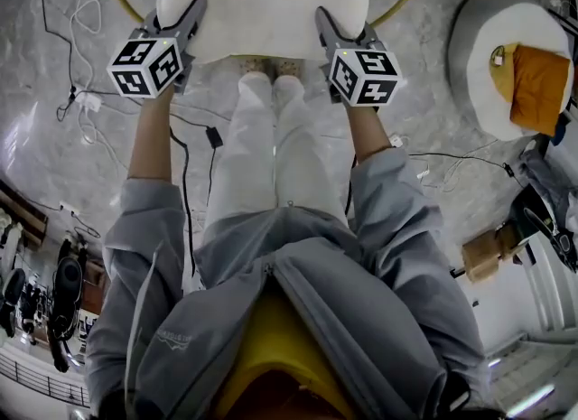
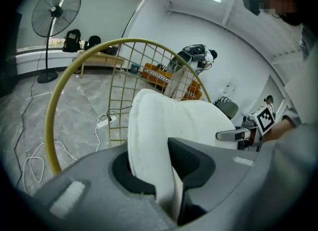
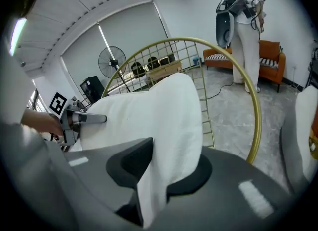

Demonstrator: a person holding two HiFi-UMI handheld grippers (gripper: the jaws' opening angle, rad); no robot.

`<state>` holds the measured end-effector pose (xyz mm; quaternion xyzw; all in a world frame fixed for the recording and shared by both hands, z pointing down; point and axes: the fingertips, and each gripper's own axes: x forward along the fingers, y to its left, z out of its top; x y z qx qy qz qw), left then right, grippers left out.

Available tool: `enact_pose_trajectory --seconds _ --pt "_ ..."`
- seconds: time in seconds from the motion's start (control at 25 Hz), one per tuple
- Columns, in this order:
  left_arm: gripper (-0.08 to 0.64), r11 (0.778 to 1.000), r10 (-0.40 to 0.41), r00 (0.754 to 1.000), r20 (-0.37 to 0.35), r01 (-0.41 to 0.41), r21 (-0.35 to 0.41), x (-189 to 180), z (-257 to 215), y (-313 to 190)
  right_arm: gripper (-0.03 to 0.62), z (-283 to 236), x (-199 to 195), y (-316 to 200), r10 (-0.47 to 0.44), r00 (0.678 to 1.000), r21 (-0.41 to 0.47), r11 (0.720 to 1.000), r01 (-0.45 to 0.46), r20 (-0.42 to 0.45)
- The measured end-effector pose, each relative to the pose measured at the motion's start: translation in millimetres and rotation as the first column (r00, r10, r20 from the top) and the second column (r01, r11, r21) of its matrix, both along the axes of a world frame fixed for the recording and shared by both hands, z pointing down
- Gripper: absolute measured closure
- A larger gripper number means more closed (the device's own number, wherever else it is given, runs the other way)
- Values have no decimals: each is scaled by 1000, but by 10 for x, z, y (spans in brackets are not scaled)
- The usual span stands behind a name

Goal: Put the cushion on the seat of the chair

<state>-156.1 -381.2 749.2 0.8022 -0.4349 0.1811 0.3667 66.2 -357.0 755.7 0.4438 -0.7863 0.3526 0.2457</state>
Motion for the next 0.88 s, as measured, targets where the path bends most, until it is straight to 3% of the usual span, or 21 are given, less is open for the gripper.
enact_pose_trajectory --seconds 0.2,0.44,0.56,0.6,0.72,0.88 --pt "461 998 24 999 23 -22 -67 38 306 -124 483 266 73 -71 39 998 -51 998 -42 -55" --pt "354 988 64 987 145 -43 -145 -41 595 -182 395 478 257 -153 67 985 -97 992 -84 -162" --pt "263 984 109 971 213 -74 -163 -80 679 -164 375 504 359 -198 106 972 -85 988 -125 -208" --pt "248 983 123 964 237 -85 -163 -102 696 -166 352 525 379 -206 109 968 -87 987 -131 -227" --pt "171 986 120 953 279 -82 -145 -176 674 -223 186 603 479 -201 110 944 -106 983 -149 -312" --pt "132 994 100 920 379 -74 -83 -292 507 -342 136 526 740 -228 180 891 -54 974 -222 -416"
